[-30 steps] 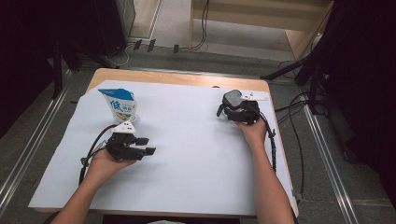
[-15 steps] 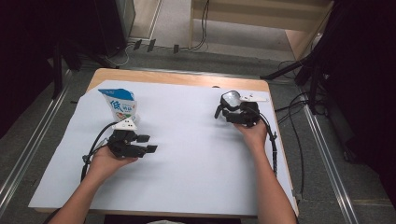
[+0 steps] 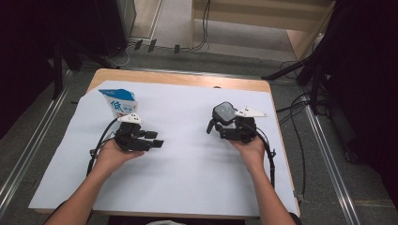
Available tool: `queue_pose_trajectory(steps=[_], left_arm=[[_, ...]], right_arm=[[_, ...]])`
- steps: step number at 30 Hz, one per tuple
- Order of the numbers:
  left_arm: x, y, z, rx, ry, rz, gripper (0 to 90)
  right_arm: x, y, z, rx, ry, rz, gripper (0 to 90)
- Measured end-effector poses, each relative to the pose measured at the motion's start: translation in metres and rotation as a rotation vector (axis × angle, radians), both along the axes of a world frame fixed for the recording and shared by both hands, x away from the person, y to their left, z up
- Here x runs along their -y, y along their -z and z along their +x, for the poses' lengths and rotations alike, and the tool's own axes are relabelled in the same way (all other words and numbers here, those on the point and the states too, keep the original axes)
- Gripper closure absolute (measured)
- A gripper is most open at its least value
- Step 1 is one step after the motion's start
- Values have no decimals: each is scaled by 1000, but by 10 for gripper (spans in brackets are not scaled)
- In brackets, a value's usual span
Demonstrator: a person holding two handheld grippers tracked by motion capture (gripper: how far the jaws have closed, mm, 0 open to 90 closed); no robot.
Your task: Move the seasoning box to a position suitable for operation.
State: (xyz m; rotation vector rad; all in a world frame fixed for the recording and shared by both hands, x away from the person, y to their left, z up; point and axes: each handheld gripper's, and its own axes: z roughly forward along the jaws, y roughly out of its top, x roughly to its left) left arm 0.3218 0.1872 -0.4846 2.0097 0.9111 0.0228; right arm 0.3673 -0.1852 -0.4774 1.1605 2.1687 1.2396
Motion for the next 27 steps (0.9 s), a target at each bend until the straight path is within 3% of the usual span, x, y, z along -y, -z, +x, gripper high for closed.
queue_pose_trajectory(steps=[3,5,10,17,21,27], left_arm=[[2,1,3,-12,7,4,525],[4,0,5,-2,19,38,537],[4,1,8,5,30,26,551],[2,0,11,23,18,42,526],[-2,0,11,20,13,44,525],[-7,-1,9,25,3,58,517]], right_arm=[[-5,1,-8,-1,-11,-2,163],[-10,1,-14,-3,-19,-2,163],[-22,3,-25,2,-38,9,163],[-45,9,-25,3,-89,13,163],[-69,18,-25,-14,-146,2,163],[-90,31,-26,-29,-194,-16,163]])
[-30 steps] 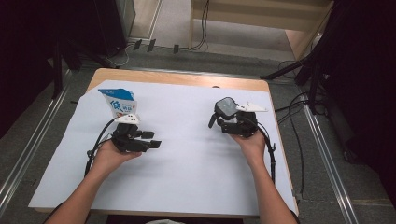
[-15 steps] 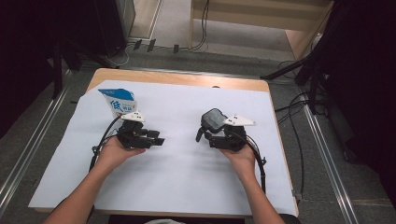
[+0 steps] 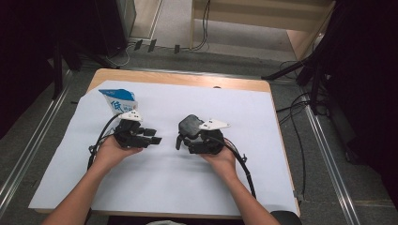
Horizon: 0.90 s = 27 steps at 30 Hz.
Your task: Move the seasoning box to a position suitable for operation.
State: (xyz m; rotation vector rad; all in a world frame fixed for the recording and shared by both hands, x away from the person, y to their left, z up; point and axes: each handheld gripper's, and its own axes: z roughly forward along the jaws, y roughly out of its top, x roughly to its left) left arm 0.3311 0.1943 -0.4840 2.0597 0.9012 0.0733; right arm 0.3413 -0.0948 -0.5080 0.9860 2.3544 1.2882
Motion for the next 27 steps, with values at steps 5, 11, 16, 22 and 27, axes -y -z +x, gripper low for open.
queue_pose_trajectory(steps=[5,11,16,22,27], left_arm=[[-3,1,0,1,-9,3,508],[-1,3,1,-15,-1,-2,497],[0,3,2,-21,0,-10,483],[-1,3,3,-22,8,1,490],[1,-2,2,-43,49,-2,644]], right_arm=[[-6,6,1,21,-4,4,163],[-6,9,-2,34,-14,2,155],[-2,11,4,-44,-37,36,126],[10,-1,2,-98,-47,85,85],[27,-9,-6,-78,-65,27,124]])
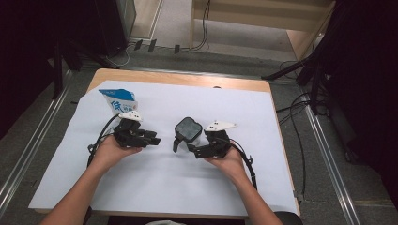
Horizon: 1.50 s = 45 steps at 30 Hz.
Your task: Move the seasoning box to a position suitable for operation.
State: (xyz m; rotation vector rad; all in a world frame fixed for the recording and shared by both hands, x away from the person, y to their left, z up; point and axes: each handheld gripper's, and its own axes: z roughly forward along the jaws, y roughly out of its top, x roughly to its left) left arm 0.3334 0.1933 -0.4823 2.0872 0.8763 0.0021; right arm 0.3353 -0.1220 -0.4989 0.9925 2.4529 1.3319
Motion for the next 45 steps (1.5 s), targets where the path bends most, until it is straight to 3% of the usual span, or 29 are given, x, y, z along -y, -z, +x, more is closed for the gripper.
queue_pose_trajectory(steps=[3,5,7,9,10,14,16,19,22,31,34,45], left_arm=[[3,-2,1,5,24,-23,744],[6,-5,5,17,39,-16,768],[8,-9,9,22,50,-59,836],[12,-13,13,20,81,-65,895],[15,-15,16,17,84,-48,900],[25,-17,28,23,96,-52,900],[25,-13,30,23,86,-82,900],[23,-8,35,17,75,-83,900],[22,-8,38,44,63,-92,900],[35,4,43,36,87,-80,900],[39,5,44,31,100,-55,900],[38,5,42,2,89,-65,900]], right_arm=[[17,-8,-3,-24,14,55,252],[20,-10,-4,-11,17,62,278],[24,-14,-6,3,28,62,350],[27,-17,-8,7,30,65,416],[28,-18,-9,-6,29,72,449],[31,-17,-9,-44,36,94,610],[31,-15,-9,-46,44,87,750],[28,-13,-9,-30,42,72,900],[23,-9,-8,-8,35,61,900],[20,-5,-5,-31,61,82,900],[19,-5,-5,-29,62,81,900],[20,-5,-2,-26,64,85,900]])
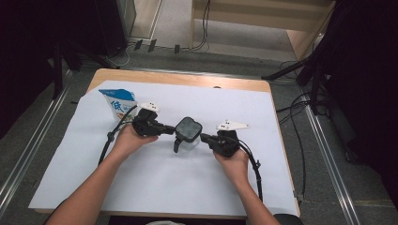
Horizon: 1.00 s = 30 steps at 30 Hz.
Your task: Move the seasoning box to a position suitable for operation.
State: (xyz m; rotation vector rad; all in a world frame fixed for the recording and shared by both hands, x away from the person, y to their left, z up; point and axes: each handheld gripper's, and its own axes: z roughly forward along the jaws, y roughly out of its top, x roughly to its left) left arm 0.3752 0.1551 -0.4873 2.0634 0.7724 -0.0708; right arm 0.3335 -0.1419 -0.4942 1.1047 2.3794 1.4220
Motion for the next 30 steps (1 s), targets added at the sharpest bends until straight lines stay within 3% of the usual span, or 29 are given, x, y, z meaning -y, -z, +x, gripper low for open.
queue_pose_trajectory(steps=[6,22,30], left_arm=[[-1,0,-5,-6,-6,-1,900],[4,0,-24,18,-6,20,900],[8,1,-33,15,-10,1,900]], right_arm=[[0,0,4,-24,14,12,900],[-7,0,19,-15,32,-1,900],[-12,-1,28,-20,39,-4,900]])
